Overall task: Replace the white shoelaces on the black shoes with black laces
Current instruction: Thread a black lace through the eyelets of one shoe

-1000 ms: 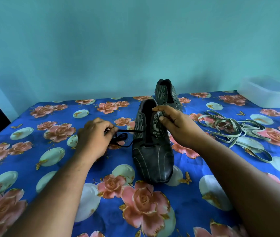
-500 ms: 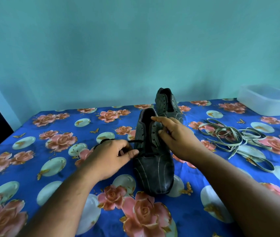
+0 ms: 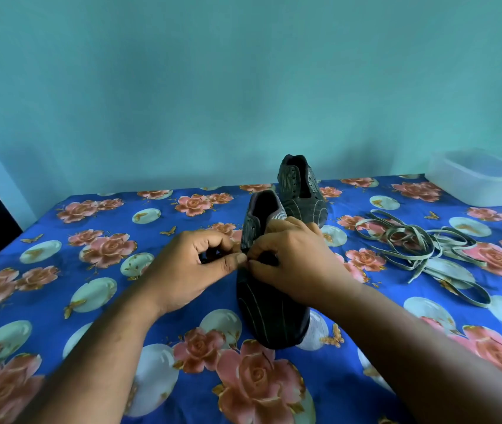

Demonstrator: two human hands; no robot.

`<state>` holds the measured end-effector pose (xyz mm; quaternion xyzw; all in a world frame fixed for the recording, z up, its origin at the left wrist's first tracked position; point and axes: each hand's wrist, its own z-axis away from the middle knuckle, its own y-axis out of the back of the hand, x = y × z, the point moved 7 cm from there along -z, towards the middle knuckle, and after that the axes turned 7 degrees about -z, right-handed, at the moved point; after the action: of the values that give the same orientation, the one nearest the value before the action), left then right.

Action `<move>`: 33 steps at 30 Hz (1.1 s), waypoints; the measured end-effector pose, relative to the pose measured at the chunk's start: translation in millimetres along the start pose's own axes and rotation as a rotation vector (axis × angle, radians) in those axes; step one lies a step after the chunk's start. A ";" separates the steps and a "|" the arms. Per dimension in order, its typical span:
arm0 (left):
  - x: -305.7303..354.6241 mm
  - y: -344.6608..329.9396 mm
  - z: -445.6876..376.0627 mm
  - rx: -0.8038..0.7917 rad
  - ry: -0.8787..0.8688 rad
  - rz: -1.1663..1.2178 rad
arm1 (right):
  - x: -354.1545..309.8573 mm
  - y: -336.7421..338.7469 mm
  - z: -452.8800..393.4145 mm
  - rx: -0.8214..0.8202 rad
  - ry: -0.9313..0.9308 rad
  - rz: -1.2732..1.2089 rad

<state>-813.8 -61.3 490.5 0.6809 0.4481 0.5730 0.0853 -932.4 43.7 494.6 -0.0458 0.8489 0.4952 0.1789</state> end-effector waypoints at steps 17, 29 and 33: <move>-12.3 -31.0 -7.1 -0.092 0.116 0.298 | 14.7 32.3 -0.3 0.081 -0.195 -1.146; -17.9 -32.7 -7.3 -0.065 0.097 0.240 | 109.1 63.8 -2.9 0.414 -0.509 -1.724; -16.3 -34.1 -7.6 -0.078 0.093 0.223 | 146.9 69.3 6.5 0.522 -0.640 -1.705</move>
<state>-836.8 -56.0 460.1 0.6953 0.3502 0.6270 0.0267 -1085.2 98.9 497.6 -0.4711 0.5241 -0.0188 0.7092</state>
